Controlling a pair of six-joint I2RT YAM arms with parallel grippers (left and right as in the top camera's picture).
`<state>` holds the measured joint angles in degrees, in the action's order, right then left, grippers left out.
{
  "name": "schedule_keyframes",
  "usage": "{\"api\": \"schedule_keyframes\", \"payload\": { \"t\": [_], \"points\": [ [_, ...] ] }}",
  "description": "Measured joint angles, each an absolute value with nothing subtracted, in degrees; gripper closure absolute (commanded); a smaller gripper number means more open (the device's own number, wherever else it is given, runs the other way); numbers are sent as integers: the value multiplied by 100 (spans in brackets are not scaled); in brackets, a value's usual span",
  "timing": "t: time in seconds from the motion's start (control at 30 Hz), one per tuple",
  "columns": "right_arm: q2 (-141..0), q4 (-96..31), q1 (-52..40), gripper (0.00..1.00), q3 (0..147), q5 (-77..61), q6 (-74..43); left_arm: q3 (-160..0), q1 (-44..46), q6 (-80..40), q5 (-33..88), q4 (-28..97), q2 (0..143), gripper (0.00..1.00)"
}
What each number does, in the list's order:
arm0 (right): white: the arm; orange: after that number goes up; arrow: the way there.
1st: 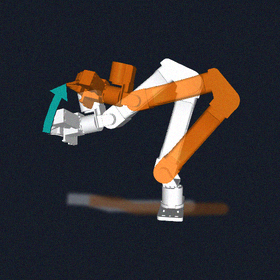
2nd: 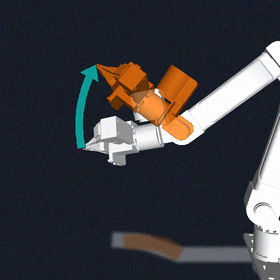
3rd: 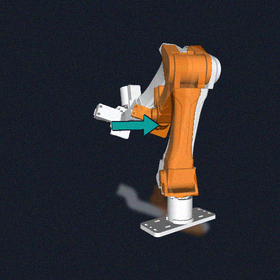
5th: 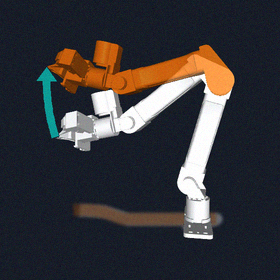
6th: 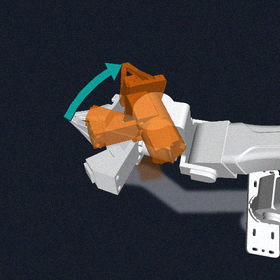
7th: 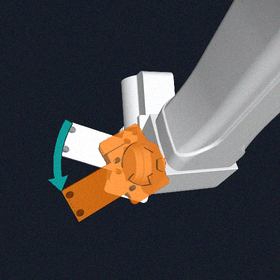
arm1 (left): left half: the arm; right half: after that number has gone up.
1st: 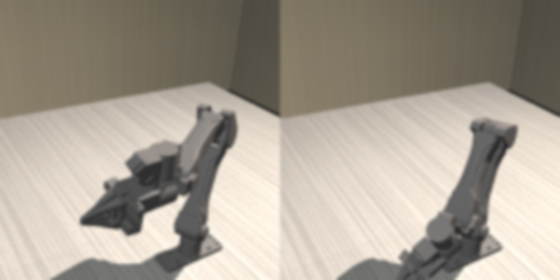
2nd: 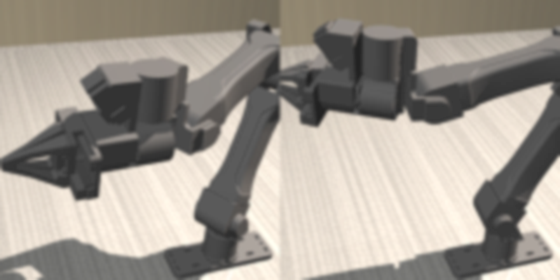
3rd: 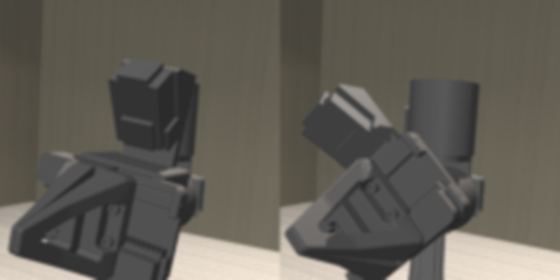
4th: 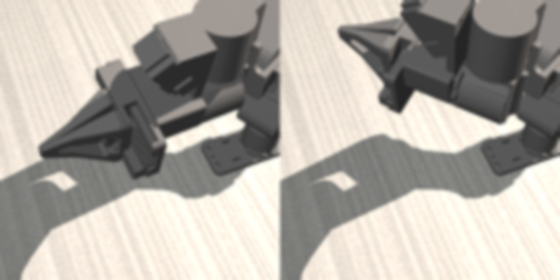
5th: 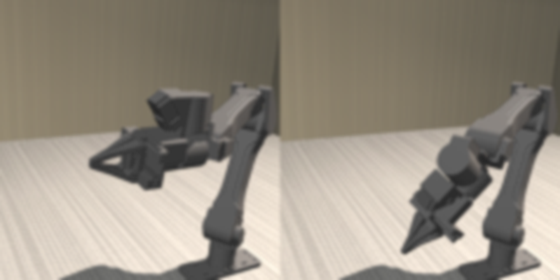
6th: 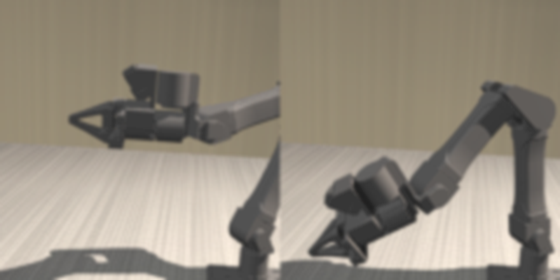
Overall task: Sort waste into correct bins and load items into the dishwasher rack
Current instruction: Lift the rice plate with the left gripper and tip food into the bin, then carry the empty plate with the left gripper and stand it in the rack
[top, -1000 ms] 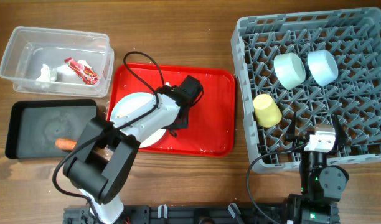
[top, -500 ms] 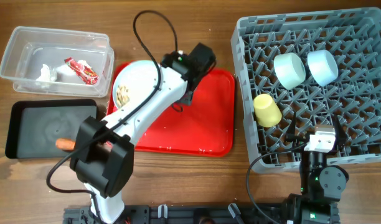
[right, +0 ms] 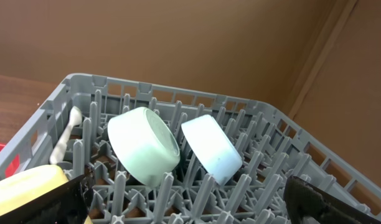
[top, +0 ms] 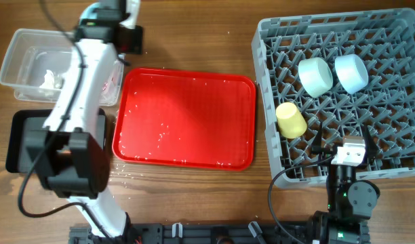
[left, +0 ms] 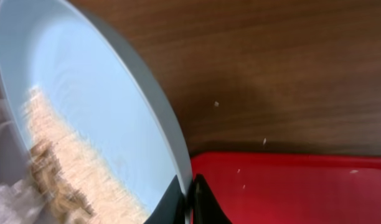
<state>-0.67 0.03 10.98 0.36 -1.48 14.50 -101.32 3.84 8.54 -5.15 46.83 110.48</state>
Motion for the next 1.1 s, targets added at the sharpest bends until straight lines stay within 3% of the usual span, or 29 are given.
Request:
{"api": "schedule_keyframes", "payload": {
  "t": [0.17, 0.27, 0.43, 0.57, 0.67, 0.93, 1.1],
  "points": [
    [-67, 5, 1098, 0, 36, -145, 1450, -10134, -1074, 565, 1900, 4447, 11048, 96],
    [-67, 5, 1098, 0, 36, -145, 1450, -10132, -2097, 202, 4029, 4733, 11048, 96],
    [-67, 5, 1098, 0, 36, -145, 1450, -10132, -2950, 113, 6508, 4779, 11048, 96],
    [-67, 5, 1098, 0, 36, -148, 1450, -10134, -3334, 180, 7642, 4858, 11048, 96],
    [-67, 5, 1098, 0, 36, -145, 1450, -10162, -3489, 628, 7762, 5625, 11048, 96],
    [-67, 5, 1098, 0, 36, -148, 1450, -10175, -3319, 84, 7830, 5426, 11037, 96],
    [-67, 3, 1098, 0, 36, -148, 1450, -10175, -987, -58, 7533, 5284, 10951, 96]
  ]
}}
